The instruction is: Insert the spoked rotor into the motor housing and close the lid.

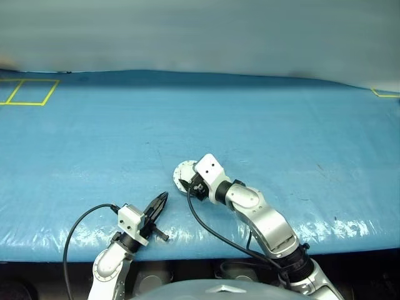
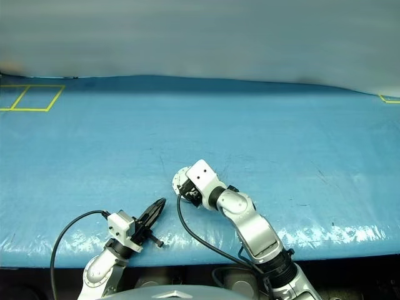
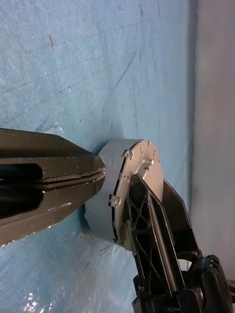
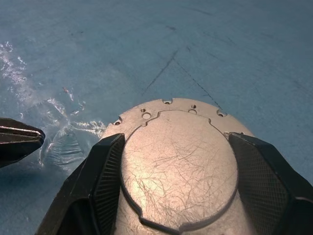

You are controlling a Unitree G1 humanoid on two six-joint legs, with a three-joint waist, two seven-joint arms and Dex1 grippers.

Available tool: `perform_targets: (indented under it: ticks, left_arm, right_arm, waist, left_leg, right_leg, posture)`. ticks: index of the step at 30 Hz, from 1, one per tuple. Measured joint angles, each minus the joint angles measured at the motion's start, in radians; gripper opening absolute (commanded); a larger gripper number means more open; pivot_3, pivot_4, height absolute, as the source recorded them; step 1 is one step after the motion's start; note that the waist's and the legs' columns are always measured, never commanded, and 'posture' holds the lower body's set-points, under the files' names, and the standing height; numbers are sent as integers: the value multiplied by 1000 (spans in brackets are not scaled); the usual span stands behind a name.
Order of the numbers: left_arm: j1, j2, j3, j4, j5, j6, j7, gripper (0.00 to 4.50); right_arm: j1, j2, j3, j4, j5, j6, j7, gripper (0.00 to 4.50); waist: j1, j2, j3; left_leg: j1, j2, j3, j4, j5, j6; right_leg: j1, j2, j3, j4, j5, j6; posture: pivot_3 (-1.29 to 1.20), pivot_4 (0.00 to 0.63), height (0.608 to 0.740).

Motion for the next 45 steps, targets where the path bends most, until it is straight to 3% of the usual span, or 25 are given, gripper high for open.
perform_targets:
  ticks: [8, 13, 18, 23, 30, 45]
  left_arm:
    - [1, 0, 0, -6, 1, 5, 5, 0]
    - [11, -3, 9, -65, -10, 128, 64, 0]
    - [-88, 21, 58, -221, -99, 512, 191, 0]
    - [-263, 97, 139, -364, -378, 984, 246, 0]
    - [-365, 130, 169, -399, -590, 1289, 283, 0]
    - [-438, 116, 127, -338, -524, 1356, 294, 0]
  right_arm:
    - [15, -5, 1, 19, -1, -55, 6, 3032]
    - [16, -14, 5, 32, -2, -79, 5, 3032]
    - [14, -15, 6, 39, -2, -81, 0, 3032]
    - [16, -15, 9, 40, -1, -81, -1, 3032]
    - [19, -15, 9, 40, -1, -81, -3, 3032]
    - [21, -10, 9, 43, -2, -80, -11, 3032]
  waist:
    - [0, 0, 0]
    - [0, -1, 0]
    - [0, -1, 0]
    - [-1, -1, -1]
    - [0, -2, -1]
    - [3, -2, -1]
  left_leg:
    - [0, 0, 0, 0, 0, 1]
    - [0, 0, 0, 0, 0, 1]
    - [1, 0, -1, 0, 1, 0]
    - [3, -1, -2, -1, 1, 1]
    - [5, -2, -4, -1, 2, 0]
    - [9, -2, -5, -2, 2, -2]
  right_leg:
    - [0, 0, 0, 0, 0, 0]
    - [0, -1, 0, 0, 0, 0]
    - [2, 0, -1, 0, -2, 4]
    - [7, 1, 0, 0, 0, 3]
    - [13, 2, 0, -1, 0, 2]
    - [12, 1, 0, -2, 0, 1]
  posture:
    - [0, 150, 740]
    - [0, 150, 740]
    - [0, 150, 740]
    - [0, 150, 740]
    - [0, 150, 740]
    - [0, 150, 740]
